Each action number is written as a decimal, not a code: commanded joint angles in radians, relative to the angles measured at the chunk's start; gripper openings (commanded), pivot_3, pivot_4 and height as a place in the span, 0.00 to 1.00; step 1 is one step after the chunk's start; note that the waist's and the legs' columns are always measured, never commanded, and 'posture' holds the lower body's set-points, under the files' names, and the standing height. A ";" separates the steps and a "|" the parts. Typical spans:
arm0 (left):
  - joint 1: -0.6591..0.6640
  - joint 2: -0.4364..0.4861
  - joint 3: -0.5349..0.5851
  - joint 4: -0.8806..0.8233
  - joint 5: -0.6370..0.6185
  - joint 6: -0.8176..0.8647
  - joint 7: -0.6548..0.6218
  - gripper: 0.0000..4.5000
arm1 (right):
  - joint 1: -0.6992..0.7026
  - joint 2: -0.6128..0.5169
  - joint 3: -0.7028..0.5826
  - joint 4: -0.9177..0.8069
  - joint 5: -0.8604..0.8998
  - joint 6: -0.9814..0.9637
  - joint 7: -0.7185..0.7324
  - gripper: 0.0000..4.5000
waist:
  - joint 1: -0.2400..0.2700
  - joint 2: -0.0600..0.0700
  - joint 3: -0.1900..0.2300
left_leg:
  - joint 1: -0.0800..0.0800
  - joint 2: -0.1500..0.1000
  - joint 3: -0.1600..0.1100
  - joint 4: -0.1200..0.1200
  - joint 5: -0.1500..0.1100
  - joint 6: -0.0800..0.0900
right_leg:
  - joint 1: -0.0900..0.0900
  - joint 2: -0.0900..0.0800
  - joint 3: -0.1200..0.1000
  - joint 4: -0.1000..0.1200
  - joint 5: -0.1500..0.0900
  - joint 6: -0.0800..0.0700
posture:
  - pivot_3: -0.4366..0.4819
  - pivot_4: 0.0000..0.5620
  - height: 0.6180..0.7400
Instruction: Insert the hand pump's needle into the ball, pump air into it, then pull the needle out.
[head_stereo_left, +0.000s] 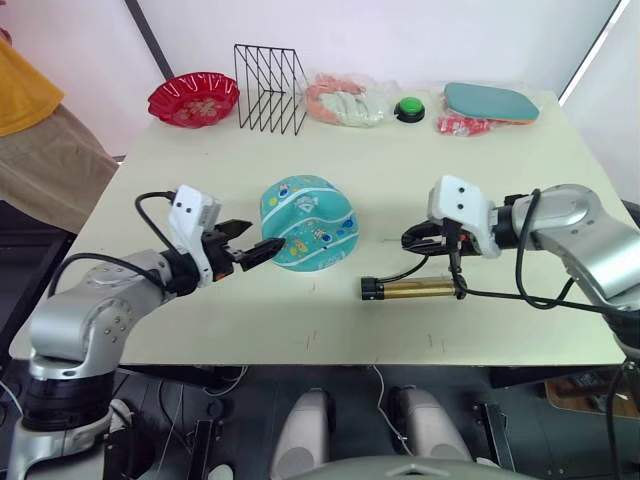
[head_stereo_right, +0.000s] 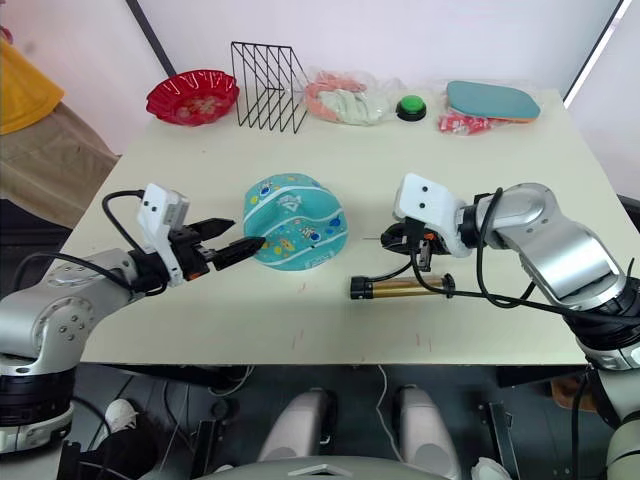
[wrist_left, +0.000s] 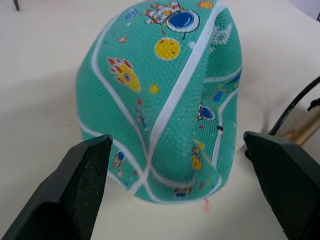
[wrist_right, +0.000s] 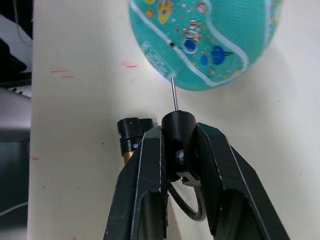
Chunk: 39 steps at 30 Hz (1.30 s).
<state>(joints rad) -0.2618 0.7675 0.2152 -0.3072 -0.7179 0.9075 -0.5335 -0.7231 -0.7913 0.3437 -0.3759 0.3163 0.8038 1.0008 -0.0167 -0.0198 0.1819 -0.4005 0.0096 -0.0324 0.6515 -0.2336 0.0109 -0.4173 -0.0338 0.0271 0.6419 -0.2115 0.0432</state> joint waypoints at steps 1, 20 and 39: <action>-0.038 -0.025 -0.028 -0.004 0.052 0.000 0.051 1.00 | -0.037 0.039 0.025 -0.038 -0.024 0.003 -0.018 0.07 | 0.000 0.000 0.000 | 0.000 0.000 0.000 0.000 0.000 0.000 | 0.000 0.000 0.000 0.000 0.000 0.000 | 0.48 0.27 1.00; -0.073 -0.151 -0.040 -0.023 0.119 0.055 0.174 0.01 | -0.185 0.302 0.272 0.146 -0.264 0.002 -0.102 0.07 | 0.001 0.000 0.000 | 0.000 -0.002 -0.002 0.000 0.000 -0.001 | 0.000 -0.001 0.000 0.001 0.001 -0.001 | 0.48 0.27 1.00; -0.049 -0.196 -0.031 -0.064 0.142 0.083 0.209 0.00 | -0.287 0.435 0.381 0.389 -0.470 -0.060 -0.070 0.07 | 0.002 0.000 0.000 | 0.000 -0.003 -0.003 0.000 0.001 -0.001 | 0.000 -0.001 -0.001 0.002 0.001 -0.001 | 0.48 0.27 1.00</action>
<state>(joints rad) -0.3117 0.5717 0.1632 -0.3388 -0.5786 0.9904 -0.3327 -0.9866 -0.3636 0.7310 0.0234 -0.1419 0.7442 0.9251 -0.0147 -0.0200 0.1817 -0.4001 0.0070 -0.0352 0.6518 -0.2329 0.0097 -0.4170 -0.0351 0.0259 0.6435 -0.2105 0.0422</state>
